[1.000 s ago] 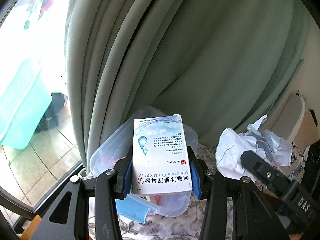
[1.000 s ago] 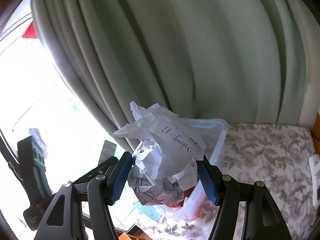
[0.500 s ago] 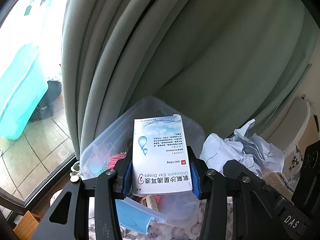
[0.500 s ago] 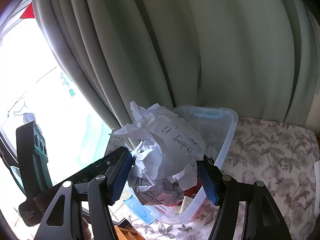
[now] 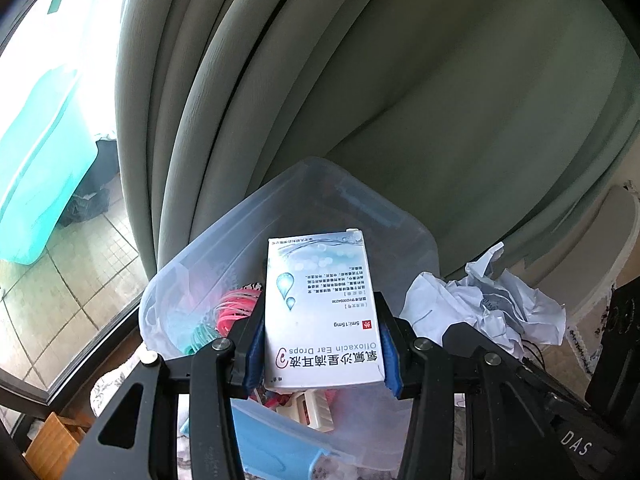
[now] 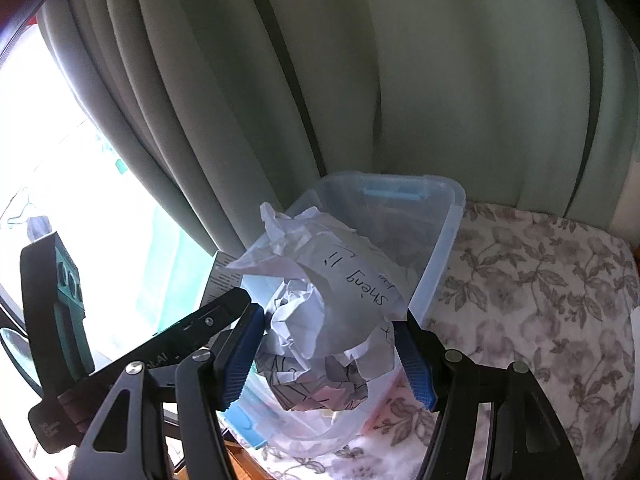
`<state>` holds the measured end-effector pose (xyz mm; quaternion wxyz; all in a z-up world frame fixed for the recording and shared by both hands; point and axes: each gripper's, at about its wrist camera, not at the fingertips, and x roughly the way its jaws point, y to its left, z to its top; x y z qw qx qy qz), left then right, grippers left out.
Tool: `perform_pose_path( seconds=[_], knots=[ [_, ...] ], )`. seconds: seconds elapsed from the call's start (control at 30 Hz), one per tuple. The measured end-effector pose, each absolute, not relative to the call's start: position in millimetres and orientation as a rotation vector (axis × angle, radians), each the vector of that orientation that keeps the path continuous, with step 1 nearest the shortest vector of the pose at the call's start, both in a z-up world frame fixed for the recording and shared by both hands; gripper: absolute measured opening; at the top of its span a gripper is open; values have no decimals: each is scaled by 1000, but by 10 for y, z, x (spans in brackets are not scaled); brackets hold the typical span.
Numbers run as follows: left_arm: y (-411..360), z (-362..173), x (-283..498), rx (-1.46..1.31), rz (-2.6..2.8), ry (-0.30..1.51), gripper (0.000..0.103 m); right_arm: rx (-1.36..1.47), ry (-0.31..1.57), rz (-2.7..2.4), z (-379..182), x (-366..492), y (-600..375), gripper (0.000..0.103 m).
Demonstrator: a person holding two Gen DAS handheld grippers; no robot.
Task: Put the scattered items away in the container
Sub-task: 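Lift and carry the ear-drop box and crumpled paper over the clear box, then open both tools to drop the ear-drop box and paper into the box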
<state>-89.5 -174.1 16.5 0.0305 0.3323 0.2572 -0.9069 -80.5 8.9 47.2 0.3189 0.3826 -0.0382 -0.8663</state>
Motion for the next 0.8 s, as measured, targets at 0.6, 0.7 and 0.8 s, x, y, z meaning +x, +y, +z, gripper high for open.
perform_pose_path(
  seconds=[0.6,0.7,0.8],
  knots=[
    [-1674,-40,-1194,1080,-2771,773,49,1052,-95,-2252,311,-1114,-20,68],
    [-1656,-36,-1210,1081,-2770,779,48,1051,-103,-2254,366,-1107,-16,68],
    [-1621,-19,-1226,1076,-2773,767,49,1049,-107,-2259,306,-1153,-13,70]
  ],
)
